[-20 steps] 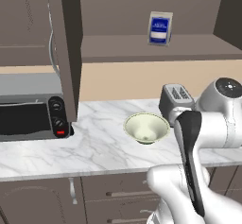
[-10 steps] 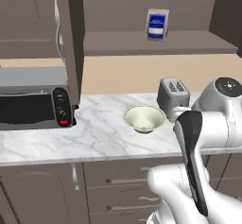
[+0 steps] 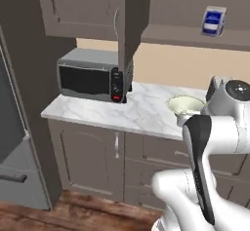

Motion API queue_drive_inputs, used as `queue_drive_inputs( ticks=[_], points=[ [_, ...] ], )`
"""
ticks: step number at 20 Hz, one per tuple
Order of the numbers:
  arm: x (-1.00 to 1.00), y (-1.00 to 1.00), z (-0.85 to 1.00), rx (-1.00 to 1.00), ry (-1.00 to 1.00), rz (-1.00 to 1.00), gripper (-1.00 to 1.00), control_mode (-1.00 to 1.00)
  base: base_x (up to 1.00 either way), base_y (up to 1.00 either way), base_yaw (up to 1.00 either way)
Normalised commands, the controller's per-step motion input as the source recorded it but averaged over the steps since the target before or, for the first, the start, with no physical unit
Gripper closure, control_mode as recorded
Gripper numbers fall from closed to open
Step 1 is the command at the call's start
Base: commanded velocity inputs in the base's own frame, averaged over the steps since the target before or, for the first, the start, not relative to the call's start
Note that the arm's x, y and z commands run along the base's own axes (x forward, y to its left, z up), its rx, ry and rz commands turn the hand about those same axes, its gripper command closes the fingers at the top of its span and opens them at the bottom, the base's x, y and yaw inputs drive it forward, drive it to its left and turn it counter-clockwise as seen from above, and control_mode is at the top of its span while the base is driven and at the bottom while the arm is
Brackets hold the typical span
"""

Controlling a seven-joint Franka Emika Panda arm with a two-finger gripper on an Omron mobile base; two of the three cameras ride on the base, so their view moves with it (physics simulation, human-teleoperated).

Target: Pick the egg and butter from the fridge and place them by the bowl for mixing.

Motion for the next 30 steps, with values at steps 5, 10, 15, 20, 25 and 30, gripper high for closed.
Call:
queue_drive_inputs(
  ticks=[5,10,15,20,25,30],
  points=[
    [0.0,0.0,0.0,0.0,0.0,0.0,-1.0,1.0,-0.05,0.0,1.0],
    [0.0,0.0,0.0,0.0,0.0,0.0,-1.0,1.0,-0.06,0.05,1.0],
    [0.0,0.0,0.0,0.0,0.0,0.0,-1.0,1.0,-0.07,0.26,0.91],
    [0.0,0.0,0.0,0.0,0.0,0.0,-1.0,1.0,0.28,0.64,0.3],
    [0.0,0.0,0.0,0.0,0.0,0.0,-1.0,1.0,0.58,0.74,-0.01],
    [0.0,0.0,0.0,0.0,0.0,0.0,-1.0,1.0,0.66,0.61,-0.09]
  ],
)
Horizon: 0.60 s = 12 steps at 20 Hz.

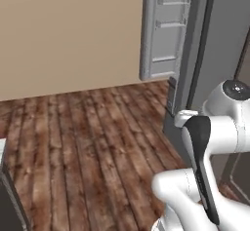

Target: Pick the egg and butter from the fridge and place them by the bowl for mixing.

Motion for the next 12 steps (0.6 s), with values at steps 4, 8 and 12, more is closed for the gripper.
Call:
queue_drive_inputs(
  ticks=[4,8,12],
  points=[
    [0.0,0.0,0.0,0.0,0.0,0.0,-1.0,1.0,0.71,0.54,-0.12],
    [0.0,0.0,0.0,0.0,0.0,0.0,-1.0,1.0,0.73,0.49,-0.14],
    [0.0,0.0,0.0,0.0,0.0,0.0,-1.0,1.0,0.74,0.46,-0.17]
  ],
)
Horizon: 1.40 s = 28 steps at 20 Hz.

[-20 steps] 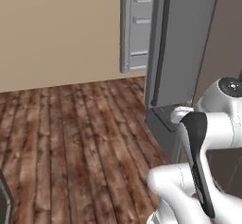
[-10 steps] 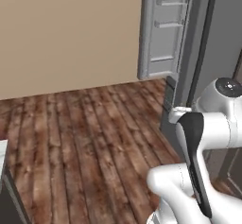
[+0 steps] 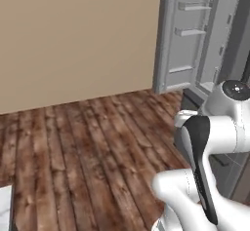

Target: Pick the egg and butter from the fridge and place them by the bowl for mixing.

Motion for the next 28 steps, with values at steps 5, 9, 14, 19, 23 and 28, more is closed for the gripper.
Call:
queue_drive_inputs(
  ticks=[5,9,14,19,23,28],
  points=[
    [0.0,0.0,0.0,0.0,0.0,0.0,-1.0,1.0,0.74,0.4,-0.25],
    [0.0,0.0,0.0,0.0,0.0,0.0,-1.0,1.0,0.63,0.38,-0.44],
    [0.0,0.0,0.0,0.0,0.0,0.0,-1.0,1.0,0.52,0.35,-0.59],
    [0.0,0.0,0.0,0.0,0.0,0.0,-1.0,1.0,0.51,0.34,-0.6],
    [0.0,0.0,0.0,0.0,0.0,0.0,-1.0,1.0,0.57,0.41,-0.47],
    [0.0,0.0,0.0,0.0,0.0,0.0,-1.0,1.0,0.61,0.46,-0.36]
  ],
)
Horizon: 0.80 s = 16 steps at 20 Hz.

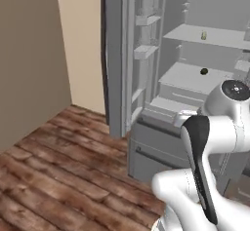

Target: Pick the egg and butter from the fridge and place them by the bowl for mixing.

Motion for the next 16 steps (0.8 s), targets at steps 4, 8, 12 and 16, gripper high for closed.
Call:
queue_drive_inputs(
  ticks=[4,8,12,16],
  points=[
    [0.0,0.0,0.0,0.0,0.0,0.0,-1.0,1.0,0.61,0.39,-0.47],
    [0.0,0.0,0.0,0.0,0.0,0.0,-1.0,1.0,0.56,0.37,-0.51],
    [0.0,0.0,0.0,0.0,0.0,0.0,-1.0,1.0,0.56,0.35,-0.49],
    [0.0,0.0,0.0,0.0,0.0,0.0,-1.0,1.0,0.55,0.29,-0.47]
  ],
)
